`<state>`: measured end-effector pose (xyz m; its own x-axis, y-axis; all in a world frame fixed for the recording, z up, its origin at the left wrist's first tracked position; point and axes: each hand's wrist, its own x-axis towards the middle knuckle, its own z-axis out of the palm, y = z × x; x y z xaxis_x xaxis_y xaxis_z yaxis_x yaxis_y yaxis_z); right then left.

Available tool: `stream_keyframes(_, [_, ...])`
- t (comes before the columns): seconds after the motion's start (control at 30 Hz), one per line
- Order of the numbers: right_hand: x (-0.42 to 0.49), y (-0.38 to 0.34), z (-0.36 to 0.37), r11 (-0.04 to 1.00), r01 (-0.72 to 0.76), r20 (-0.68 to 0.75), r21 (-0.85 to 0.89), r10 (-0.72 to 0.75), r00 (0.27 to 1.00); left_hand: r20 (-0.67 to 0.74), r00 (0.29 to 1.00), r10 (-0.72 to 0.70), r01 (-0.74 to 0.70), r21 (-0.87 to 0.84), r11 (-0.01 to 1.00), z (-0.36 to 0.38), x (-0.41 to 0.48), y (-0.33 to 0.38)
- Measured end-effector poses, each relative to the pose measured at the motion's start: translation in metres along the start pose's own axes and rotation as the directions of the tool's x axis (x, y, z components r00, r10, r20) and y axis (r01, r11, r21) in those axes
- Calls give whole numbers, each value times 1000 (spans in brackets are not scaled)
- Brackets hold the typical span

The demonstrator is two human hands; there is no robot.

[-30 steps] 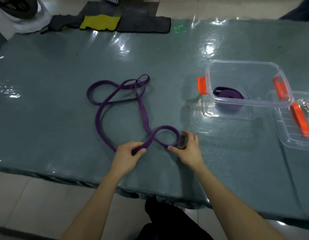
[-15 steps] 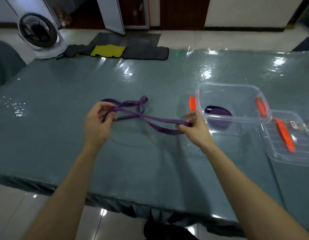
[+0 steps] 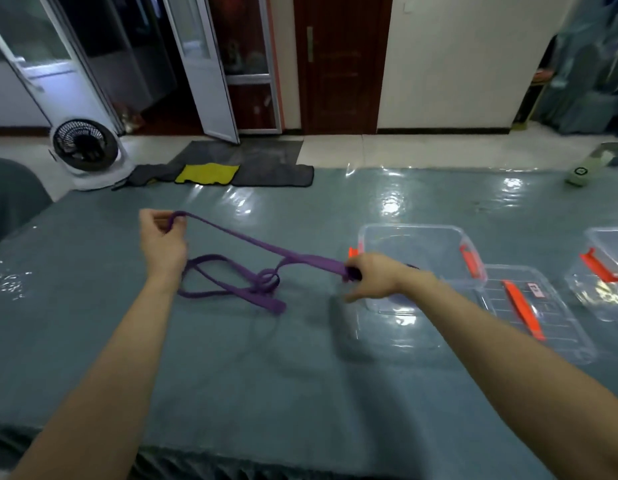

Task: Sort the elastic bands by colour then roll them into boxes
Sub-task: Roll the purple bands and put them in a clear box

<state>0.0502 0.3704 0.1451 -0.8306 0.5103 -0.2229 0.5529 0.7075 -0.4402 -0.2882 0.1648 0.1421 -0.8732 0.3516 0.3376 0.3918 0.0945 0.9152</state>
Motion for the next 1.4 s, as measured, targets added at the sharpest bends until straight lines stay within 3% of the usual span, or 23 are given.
stream_keyframes(0.03, [3,4,2,994,-35,6,-101,36,999,15,999,43,-44,35,998,1,2,1])
stream_keyframes(0.07, [5,8,-1,996,-46,-67,-80,41,997,34,996,77,-80,78,994,-1,4,0])
stream_keyframes(0.13, [7,11,-16,990,-9,-247,142,44,968,-16,998,64,-63,89,994,-9,6,-7])
stream_keyframes(0.17, [7,11,-22,979,17,-262,203,38,964,-43,998,34,-30,82,996,-13,8,-12])
stream_keyframes(0.27, [0,-1,-36,997,-53,-122,57,60,991,-80,995,-62,69,81,994,-21,13,-19])
stream_keyframes(0.3, [-1,-7,-48,994,-44,-143,101,58,988,-106,990,-87,94,64,994,-25,18,-18])
stream_keyframes(0.37, [-8,-20,-85,910,91,-229,404,4,974,-75,991,-113,123,152,981,-35,31,-12])
stream_keyframes(0.43, [-18,-40,-123,644,285,-290,710,-101,952,159,981,-115,32,450,893,-37,37,3])
stream_keyframes(0.47, [-21,-50,-137,560,328,-302,761,-143,943,342,933,-114,-101,553,827,-32,33,17])
stream_keyframes(0.53, [-22,-72,-150,683,315,-291,659,-155,944,640,760,-108,-312,506,804,-7,9,58])
stream_keyframes(0.6, [-20,-98,-160,790,291,-232,539,-193,953,801,598,-19,-296,243,924,24,-17,106])
stream_keyframes(0.63, [-22,-109,-169,813,296,-204,501,-222,954,823,565,53,-234,98,967,39,-25,128])
stream_keyframes(0.73, [-28,-138,-209,818,372,-184,440,-323,928,775,586,238,-144,-189,971,59,-25,184])
stream_keyframes(0.8, [-30,-148,-232,779,421,-272,464,-328,905,762,594,258,-55,-282,958,61,-15,214])
stream_keyframes(0.9, [-30,-150,-240,709,468,-417,527,-264,870,715,650,257,7,-344,939,63,3,242])
stream_keyframes(1.07, [-27,-136,-202,823,339,-502,456,-77,862,614,757,226,74,-424,903,67,24,265])
stream_keyframes(1.13, [-27,-133,-194,658,329,-417,677,-25,909,599,768,226,36,-393,919,69,26,267])
stream_keyframes(1.2, [-29,-134,-188,415,322,-316,851,-85,945,565,789,244,-35,-354,935,73,28,268])
stream_keyframes(1.23, [-30,-135,-188,363,340,-313,868,-133,940,552,792,259,-79,-327,942,74,28,268])
stream_keyframes(1.3, [-32,-139,-190,372,414,-361,830,-206,909,540,800,261,-111,-295,949,77,29,266])
stream_keyframes(1.4, [-33,-150,-193,517,469,-436,716,-193,879,529,816,232,-90,-280,956,81,27,267])
